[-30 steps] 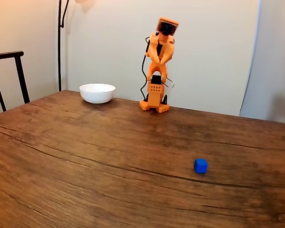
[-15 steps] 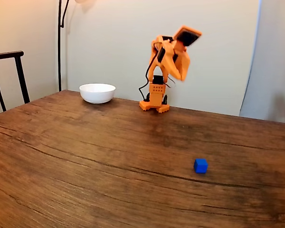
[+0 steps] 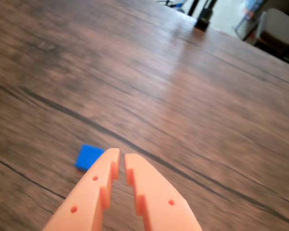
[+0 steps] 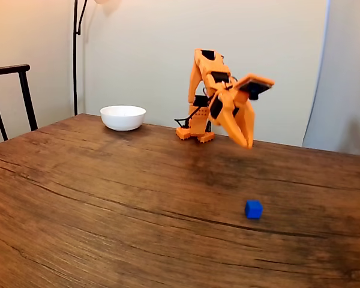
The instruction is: Grasp the cube and drop it in the bowl
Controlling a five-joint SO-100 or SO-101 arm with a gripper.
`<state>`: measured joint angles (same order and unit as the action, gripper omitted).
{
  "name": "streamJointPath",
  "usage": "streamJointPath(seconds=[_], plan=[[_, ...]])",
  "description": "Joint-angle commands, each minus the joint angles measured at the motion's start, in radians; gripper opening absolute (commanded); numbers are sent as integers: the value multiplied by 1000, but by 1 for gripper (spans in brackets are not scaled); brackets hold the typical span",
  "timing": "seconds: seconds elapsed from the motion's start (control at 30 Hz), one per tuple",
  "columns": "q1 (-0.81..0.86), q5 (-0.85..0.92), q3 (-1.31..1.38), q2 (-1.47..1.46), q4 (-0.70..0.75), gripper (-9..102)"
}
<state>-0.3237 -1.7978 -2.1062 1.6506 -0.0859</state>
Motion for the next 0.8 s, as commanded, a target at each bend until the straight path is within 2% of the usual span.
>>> streamJointPath(seconds=[0.0, 0.4, 0.5, 0.77], plan=[[-21, -2, 51, -31, -94, 1], [-75, 80, 69, -275, -328, 1], [-91, 94, 135, -359, -344, 1], [-121, 156, 331, -563, -342, 25]])
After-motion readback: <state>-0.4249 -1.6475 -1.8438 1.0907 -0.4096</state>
